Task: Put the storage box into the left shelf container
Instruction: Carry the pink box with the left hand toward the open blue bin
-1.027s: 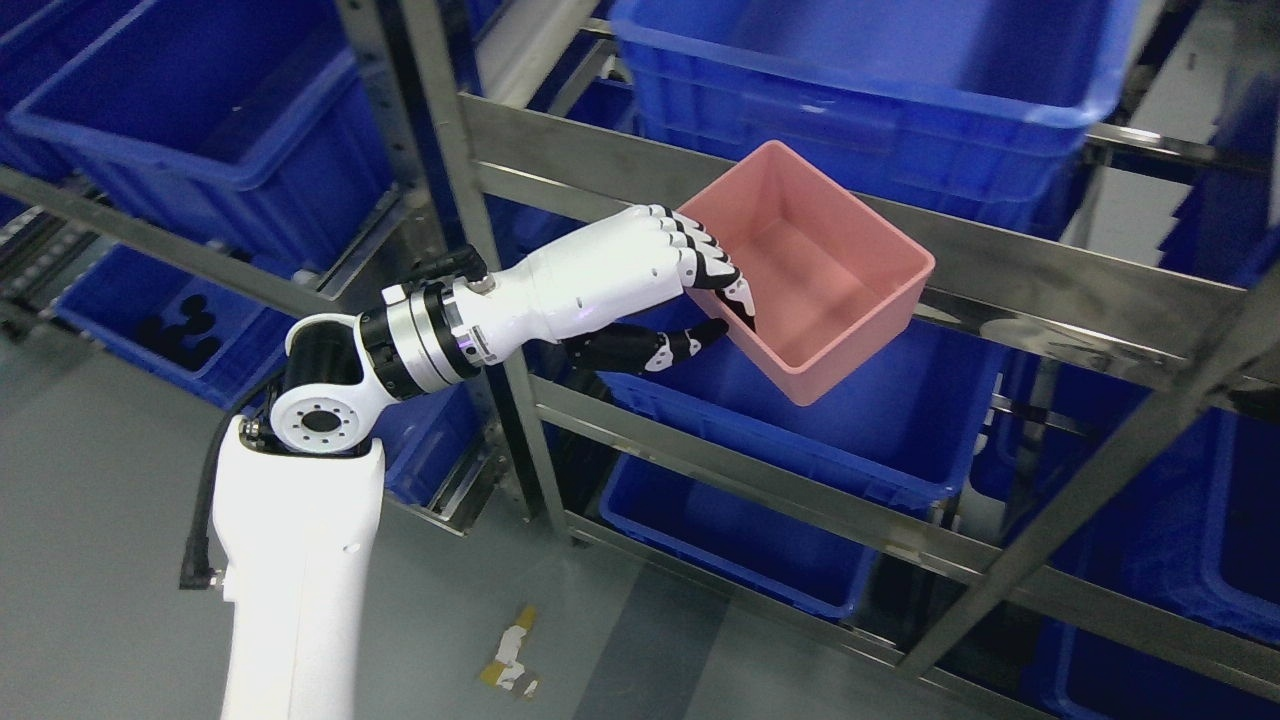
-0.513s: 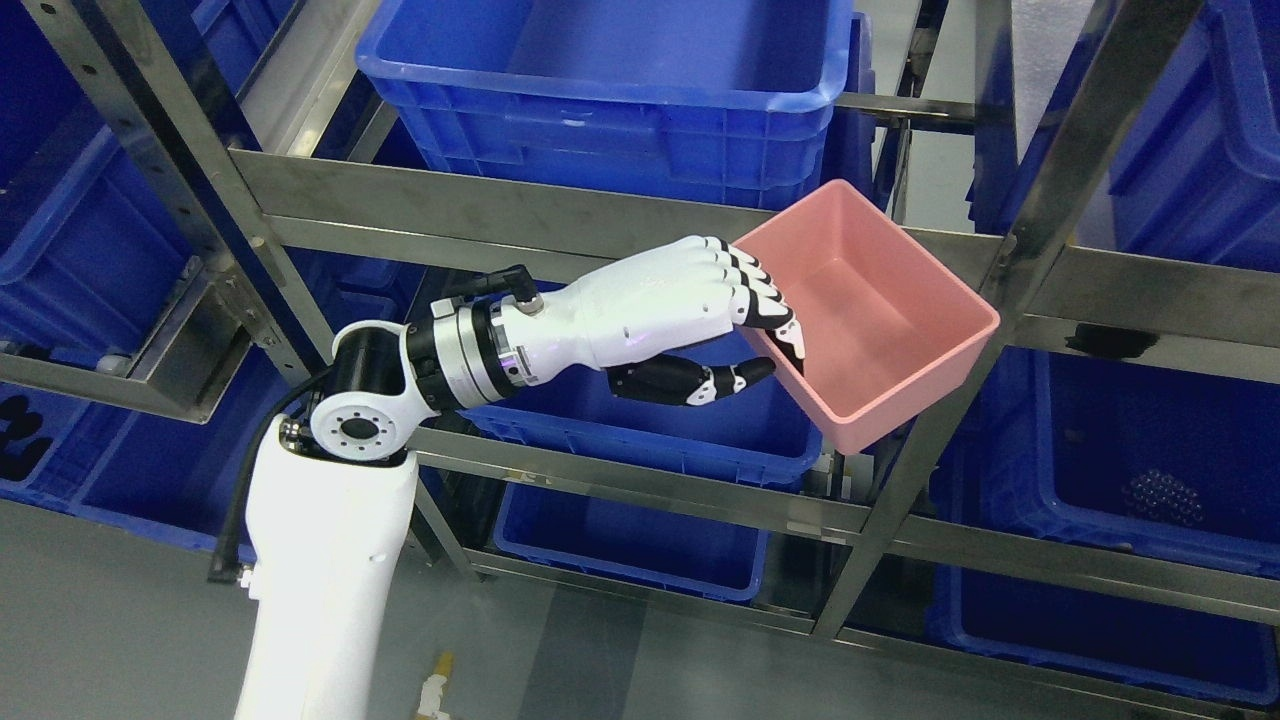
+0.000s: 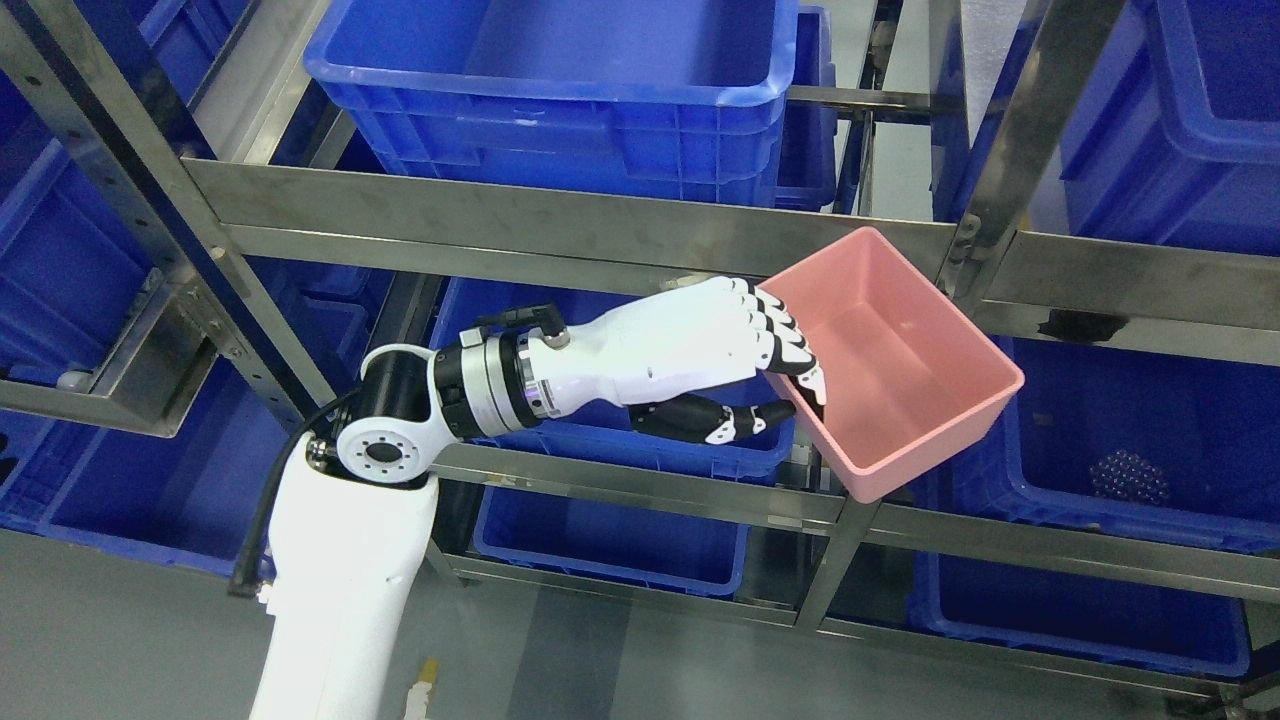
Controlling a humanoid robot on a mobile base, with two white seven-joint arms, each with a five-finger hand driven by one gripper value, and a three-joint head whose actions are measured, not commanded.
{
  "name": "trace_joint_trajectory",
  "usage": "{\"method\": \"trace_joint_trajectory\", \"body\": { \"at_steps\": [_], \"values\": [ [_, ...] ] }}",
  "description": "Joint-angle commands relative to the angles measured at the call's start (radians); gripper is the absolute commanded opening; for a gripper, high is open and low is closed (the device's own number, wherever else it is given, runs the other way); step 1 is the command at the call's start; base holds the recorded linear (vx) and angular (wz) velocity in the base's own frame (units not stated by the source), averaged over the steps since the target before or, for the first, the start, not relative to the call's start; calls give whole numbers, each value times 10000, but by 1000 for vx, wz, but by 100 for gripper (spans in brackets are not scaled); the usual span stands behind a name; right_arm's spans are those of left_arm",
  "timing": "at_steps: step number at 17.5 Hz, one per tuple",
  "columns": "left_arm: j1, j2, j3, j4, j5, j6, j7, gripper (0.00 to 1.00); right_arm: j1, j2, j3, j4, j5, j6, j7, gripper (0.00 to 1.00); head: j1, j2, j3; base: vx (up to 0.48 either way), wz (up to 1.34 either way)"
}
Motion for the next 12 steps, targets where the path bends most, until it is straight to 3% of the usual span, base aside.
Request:
{"method": "trace_joint_trajectory", "body": {
  "at_steps": [1,8,12],
  "values": [
    [1440,174,-212,-6,328,-266,-24,3,-1,-175,1,0,77,-5,3417,100,0,0,0,0,0],
    [3130,174,-533,162,375,-266,-24,3,-1,-175,1,0,77,-5,3417,100,0,0,0,4,30],
    [3177,174,77,1769,344,-266,37,3,-1,-175,1,0,77,-5,3417,100,0,0,0,0,0]
  ]
}}
